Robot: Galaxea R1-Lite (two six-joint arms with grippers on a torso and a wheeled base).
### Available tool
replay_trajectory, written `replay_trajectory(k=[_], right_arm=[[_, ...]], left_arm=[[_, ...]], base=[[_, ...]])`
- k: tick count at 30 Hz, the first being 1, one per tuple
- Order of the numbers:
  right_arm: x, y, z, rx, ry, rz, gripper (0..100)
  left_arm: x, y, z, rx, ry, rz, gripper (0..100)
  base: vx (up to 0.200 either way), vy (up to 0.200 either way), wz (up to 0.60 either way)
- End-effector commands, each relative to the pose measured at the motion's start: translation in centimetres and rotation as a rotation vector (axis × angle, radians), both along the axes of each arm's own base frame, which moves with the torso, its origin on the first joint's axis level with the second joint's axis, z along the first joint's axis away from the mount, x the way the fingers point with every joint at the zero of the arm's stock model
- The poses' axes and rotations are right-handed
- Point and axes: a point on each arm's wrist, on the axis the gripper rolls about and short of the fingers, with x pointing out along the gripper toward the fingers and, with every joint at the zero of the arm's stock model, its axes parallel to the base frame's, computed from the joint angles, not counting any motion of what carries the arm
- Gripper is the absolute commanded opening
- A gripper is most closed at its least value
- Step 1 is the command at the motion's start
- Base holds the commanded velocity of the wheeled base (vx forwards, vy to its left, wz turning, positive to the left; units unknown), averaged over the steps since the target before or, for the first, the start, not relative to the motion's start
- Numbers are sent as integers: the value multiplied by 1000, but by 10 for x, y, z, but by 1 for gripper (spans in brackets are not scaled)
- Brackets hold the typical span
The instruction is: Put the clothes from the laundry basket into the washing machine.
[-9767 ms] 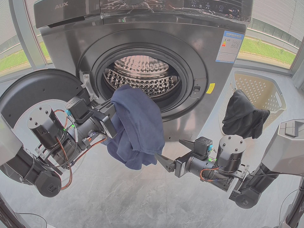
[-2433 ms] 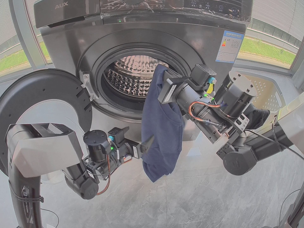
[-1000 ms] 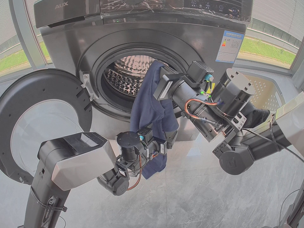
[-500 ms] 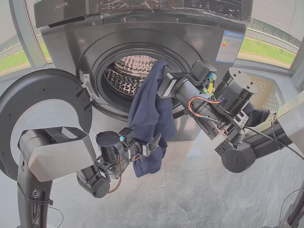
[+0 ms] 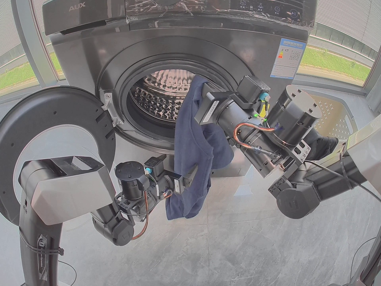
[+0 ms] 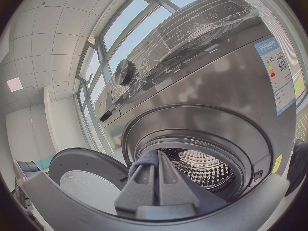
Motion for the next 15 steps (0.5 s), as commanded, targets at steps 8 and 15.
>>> replay_trajectory(k=[8, 15], right_arm=[[6, -2, -1, -3, 3, -16, 0], [10, -2, -1, -1, -1, -21, 0]], left_arm=[[-37, -20, 9, 13, 22, -100, 100], [-65, -44, 16, 3, 23, -211, 100]], base=[[0, 0, 0], [0, 0, 0]])
